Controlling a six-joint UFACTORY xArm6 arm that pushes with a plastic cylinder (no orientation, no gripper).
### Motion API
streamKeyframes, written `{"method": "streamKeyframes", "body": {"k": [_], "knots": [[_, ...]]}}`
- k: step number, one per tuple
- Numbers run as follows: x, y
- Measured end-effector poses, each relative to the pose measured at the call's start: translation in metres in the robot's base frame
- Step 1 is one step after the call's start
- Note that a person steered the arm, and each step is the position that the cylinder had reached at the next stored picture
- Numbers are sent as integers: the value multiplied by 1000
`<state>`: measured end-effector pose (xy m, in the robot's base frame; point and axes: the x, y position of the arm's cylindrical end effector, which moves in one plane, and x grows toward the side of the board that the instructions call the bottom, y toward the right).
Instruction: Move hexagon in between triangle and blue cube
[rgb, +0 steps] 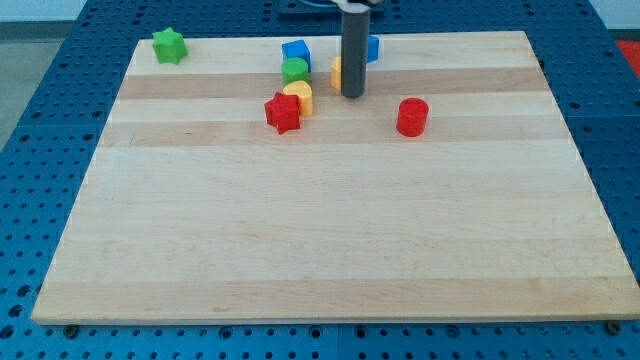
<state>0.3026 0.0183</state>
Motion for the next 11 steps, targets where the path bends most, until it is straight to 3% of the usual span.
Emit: {"method": "streamKeyframes", "body": {"k": [5, 11], "knots": [[-54, -19], [-54, -12]]}}
